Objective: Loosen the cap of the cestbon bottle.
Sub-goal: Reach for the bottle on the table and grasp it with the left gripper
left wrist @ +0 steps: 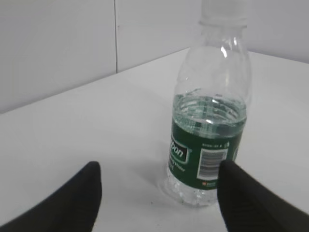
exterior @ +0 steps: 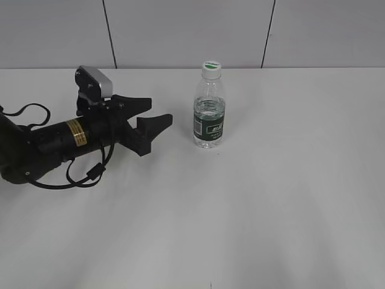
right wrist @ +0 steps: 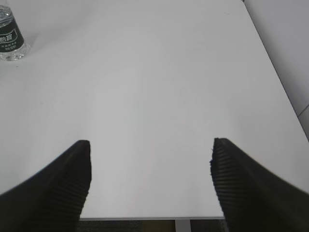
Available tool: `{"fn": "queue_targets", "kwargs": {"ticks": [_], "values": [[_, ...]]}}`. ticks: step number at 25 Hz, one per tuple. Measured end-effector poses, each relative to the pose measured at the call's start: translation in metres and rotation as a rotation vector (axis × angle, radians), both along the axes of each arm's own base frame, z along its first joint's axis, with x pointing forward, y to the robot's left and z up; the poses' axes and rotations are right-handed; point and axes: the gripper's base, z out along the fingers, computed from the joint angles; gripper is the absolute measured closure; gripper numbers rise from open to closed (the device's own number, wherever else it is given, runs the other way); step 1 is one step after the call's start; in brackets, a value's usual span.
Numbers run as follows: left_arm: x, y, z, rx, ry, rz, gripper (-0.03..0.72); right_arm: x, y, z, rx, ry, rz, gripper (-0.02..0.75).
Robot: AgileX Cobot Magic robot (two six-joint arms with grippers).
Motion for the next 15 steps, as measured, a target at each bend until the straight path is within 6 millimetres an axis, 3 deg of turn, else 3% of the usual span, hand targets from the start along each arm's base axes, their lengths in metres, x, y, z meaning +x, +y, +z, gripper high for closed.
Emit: {"fn": "queue_targets", "kwargs": {"ticks": [5,15], "values": [[0.004,-0.003,-0.026,-0.002,0.032,-0.029,0.223,0.000,0.000,0.000,0.000,0.000,0.000,0.151],[0.004,-0.032,-0.045,0.021,-0.038,-0.066,0.218,0.000,0.000,0.000,0.000,0.000,0.000,0.151]]}}
